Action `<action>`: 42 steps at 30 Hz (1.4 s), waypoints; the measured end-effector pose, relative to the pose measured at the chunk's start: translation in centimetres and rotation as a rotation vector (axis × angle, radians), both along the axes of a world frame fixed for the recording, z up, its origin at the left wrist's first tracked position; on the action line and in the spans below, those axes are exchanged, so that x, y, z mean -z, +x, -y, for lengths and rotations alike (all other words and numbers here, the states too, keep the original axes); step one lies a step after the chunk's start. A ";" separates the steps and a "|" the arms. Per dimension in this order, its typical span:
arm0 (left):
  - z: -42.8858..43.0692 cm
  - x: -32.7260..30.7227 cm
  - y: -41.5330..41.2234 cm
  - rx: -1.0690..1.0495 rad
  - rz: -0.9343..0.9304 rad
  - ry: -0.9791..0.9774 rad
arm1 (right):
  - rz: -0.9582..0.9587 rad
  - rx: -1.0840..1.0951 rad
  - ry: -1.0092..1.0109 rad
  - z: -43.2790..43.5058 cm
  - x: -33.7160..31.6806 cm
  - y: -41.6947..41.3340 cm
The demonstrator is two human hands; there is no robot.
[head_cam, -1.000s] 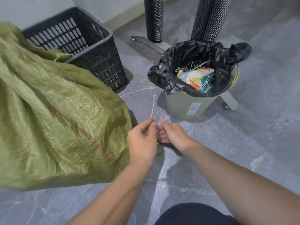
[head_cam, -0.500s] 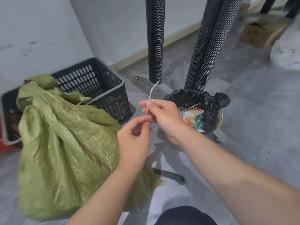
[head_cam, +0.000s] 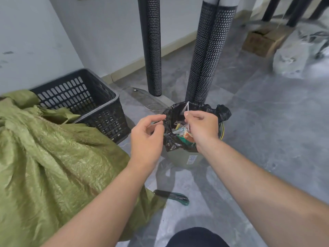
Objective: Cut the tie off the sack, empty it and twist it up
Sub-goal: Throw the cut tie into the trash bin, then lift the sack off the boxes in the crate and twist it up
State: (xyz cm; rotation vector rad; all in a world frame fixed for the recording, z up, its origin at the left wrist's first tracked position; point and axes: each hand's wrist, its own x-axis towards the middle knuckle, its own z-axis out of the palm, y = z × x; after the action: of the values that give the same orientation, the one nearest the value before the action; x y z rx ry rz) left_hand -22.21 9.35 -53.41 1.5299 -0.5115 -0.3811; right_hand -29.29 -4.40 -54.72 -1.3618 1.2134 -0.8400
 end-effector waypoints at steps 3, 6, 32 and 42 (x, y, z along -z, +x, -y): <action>0.3 0.2 -0.5 0.004 -0.008 0.018 | -0.018 0.062 0.033 0.8 0.8 -0.4; 0.3 0.5 -0.4 -0.010 -0.011 0.035 | -0.047 0.095 0.030 1.4 1.3 -0.8; -25.1 -4.3 12.7 -0.572 0.493 0.561 | -0.778 -1.277 0.370 -17.2 -0.1 10.7; -33.0 1.2 12.5 -0.093 -0.199 0.808 | -0.565 -1.194 0.221 -20.8 3.2 12.5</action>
State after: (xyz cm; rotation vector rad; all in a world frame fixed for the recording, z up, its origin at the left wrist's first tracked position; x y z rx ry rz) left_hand -9.66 42.35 -54.60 2.2485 -0.1157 -0.7135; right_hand -16.81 16.43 -57.96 -1.8248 0.6172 0.5280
